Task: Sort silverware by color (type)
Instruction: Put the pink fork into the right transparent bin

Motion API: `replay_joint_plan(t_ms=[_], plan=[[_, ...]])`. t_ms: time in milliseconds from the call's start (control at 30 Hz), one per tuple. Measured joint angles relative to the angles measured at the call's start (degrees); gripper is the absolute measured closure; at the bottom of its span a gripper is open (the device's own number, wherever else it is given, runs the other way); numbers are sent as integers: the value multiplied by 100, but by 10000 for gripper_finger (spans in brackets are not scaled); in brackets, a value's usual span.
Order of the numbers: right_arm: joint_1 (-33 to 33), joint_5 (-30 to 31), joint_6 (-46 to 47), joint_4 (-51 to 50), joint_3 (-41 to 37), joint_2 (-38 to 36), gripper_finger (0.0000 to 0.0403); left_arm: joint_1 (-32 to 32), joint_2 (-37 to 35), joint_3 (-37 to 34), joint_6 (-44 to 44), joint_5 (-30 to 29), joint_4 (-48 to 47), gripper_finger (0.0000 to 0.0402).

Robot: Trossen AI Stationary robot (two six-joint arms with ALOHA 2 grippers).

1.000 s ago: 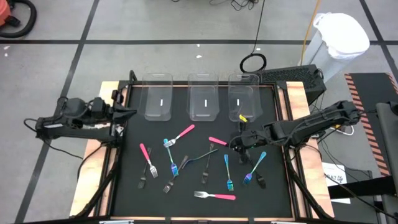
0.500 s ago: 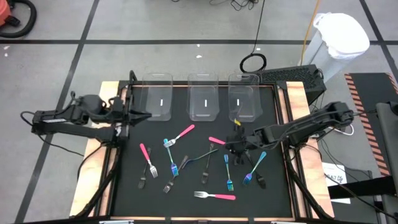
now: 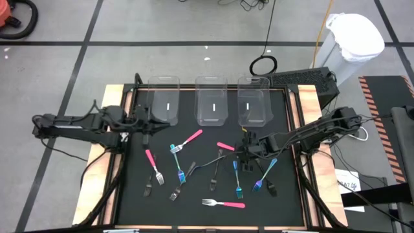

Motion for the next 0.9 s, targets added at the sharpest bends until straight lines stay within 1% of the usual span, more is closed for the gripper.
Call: replay_joint_plan(t_ms=[67,200,267,333,433,567,667,767,900], plan=[[21,218,-12,-22,0,57,198,-52,82,-95,25,-120,203,377],[28,218,-77,-25,0,172,173,-170,201,-189,151,-162,403,375],[29,210,-76,68,0,249,164,-212,241,-190,159,-204,391,366],[28,201,-63,230,-24,347,158,-262,284,-190,196,-309,397,347],[28,47,-63,529,-165,436,156,-366,347,-190,285,-552,414,305],[-10,133,85,527,-289,430,156,-476,463,-190,331,-749,556,241],[-85,191,147,555,-302,410,156,-510,557,-190,390,-783,600,201],[-173,187,89,724,-302,436,156,-512,631,-190,451,-759,635,176],[-319,-11,76,751,-302,431,156,-512,668,-190,449,-722,637,167]])
